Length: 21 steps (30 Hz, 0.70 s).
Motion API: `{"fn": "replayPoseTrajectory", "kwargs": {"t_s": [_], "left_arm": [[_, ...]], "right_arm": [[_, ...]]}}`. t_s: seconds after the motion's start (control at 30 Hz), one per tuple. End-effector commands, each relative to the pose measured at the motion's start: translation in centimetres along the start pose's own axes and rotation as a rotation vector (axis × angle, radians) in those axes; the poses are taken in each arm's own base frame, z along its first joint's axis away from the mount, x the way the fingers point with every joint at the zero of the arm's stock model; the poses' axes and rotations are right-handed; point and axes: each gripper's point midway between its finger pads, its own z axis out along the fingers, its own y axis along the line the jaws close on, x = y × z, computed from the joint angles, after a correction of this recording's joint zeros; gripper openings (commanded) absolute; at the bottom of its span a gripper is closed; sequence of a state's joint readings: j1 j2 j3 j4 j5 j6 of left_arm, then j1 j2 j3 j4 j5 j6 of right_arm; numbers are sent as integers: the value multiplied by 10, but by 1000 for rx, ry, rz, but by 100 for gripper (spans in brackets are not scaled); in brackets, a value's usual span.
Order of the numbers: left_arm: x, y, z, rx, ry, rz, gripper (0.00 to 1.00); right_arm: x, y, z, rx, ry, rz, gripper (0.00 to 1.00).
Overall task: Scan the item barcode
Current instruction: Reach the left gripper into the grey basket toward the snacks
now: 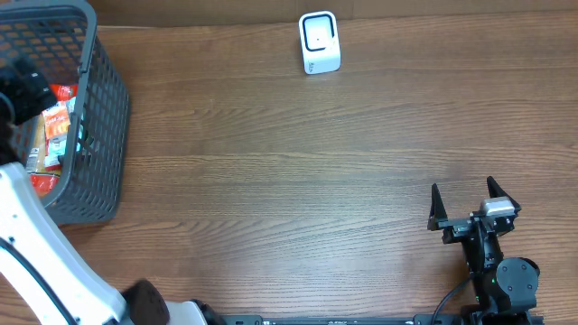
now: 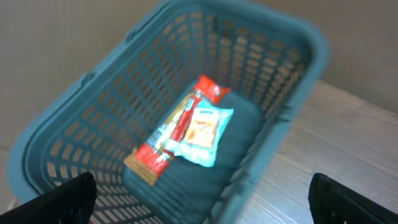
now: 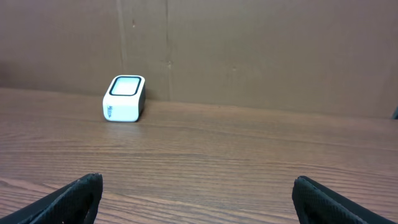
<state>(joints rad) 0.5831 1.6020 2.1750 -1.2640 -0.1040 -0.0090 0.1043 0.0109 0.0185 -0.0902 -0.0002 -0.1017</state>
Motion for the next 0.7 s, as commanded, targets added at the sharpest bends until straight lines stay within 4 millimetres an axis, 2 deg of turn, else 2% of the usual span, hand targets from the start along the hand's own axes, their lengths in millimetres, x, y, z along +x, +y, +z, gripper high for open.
{"fn": "replayPoseTrajectory", "kwargs": {"t_s": [0.0, 0.1, 0.2, 0.4, 0.67], "left_arm": [[9, 10, 36, 47, 80, -60, 100], [20, 29, 63, 35, 144, -79, 100], [24, 35, 87, 98, 167, -65, 100], [33, 30, 131, 240, 201, -16, 100], [80, 24, 200, 303, 362, 13, 100]], "right_arm": [[2, -1, 0, 4, -3, -1, 100], [2, -1, 0, 4, -3, -1, 100], [2, -1, 0, 4, -3, -1, 100], [2, -1, 0, 4, -3, -1, 100], [2, -1, 0, 4, -3, -1, 100]]}}
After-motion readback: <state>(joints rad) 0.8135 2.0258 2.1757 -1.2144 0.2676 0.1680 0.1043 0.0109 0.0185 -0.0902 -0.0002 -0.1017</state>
